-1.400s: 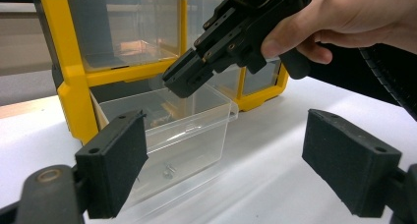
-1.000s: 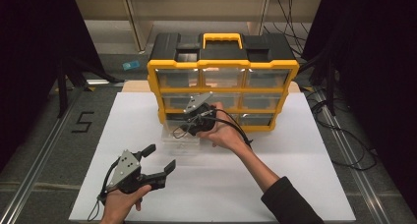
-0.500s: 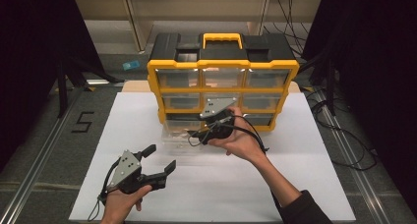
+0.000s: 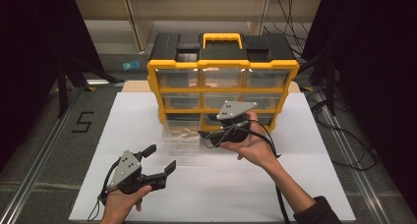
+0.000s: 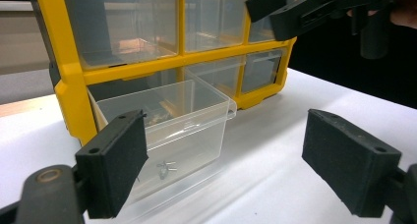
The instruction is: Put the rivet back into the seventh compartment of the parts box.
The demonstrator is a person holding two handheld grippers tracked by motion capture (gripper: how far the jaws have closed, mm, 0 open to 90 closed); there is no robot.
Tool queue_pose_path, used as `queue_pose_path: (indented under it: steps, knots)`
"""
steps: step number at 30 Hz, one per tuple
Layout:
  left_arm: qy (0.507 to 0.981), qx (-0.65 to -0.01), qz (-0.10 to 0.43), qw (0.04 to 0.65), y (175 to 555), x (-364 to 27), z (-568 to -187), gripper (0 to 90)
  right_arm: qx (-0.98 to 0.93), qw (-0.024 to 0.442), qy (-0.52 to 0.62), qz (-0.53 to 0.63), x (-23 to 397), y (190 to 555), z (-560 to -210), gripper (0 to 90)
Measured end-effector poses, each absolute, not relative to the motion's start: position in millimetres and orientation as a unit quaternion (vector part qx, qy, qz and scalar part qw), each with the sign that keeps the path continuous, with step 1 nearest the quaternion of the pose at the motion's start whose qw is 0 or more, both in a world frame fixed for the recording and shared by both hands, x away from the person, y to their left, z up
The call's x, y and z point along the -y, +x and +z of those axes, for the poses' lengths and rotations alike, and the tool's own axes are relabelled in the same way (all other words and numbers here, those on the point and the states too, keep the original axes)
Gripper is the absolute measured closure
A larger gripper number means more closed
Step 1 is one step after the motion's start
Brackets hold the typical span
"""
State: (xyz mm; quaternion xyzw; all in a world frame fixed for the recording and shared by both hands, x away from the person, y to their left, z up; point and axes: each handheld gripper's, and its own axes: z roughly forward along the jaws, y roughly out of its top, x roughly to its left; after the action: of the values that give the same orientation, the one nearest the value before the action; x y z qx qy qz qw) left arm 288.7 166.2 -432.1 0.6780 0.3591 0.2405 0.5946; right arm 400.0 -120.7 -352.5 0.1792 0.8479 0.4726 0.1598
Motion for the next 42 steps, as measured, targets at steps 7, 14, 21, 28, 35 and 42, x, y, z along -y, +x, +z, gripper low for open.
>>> queue_pose_path:
  steps: [7, 14, 21, 28, 35, 42]
  knots:
    - [0.703, -0.345, 0.247, 0.57, 289.2, -170.2, -431.9, 16.8, -0.836, 0.159, 0.197, 0.486, 138.6, 392.5, -356.5, 37.9]
    - [0.665, -0.369, 0.234, 0.606, 288.6, -162.9, -432.7, 16.8, -0.831, 0.158, 0.196, 0.496, 140.8, 386.1, -360.0, 36.0]
    - [0.665, -0.37, 0.232, 0.606, 288.4, -162.4, -432.6, 16.7, -0.826, 0.149, 0.205, 0.504, 146.3, 380.5, -366.3, 32.8]
    - [0.666, -0.369, 0.232, 0.606, 288.3, -162.8, -432.6, 16.7, -0.815, 0.151, 0.215, 0.516, 156.0, 371.2, -374.1, 30.2]
    - [0.664, -0.369, 0.231, 0.607, 288.6, -162.1, -432.6, 16.7, -0.799, 0.159, 0.216, 0.538, 170.9, 358.1, -378.9, 30.2]
    - [0.682, -0.359, 0.238, 0.591, 288.6, -166.4, -431.9, 16.7, -0.79, 0.161, 0.227, 0.546, 179.6, 350.7, -385.2, 29.9]
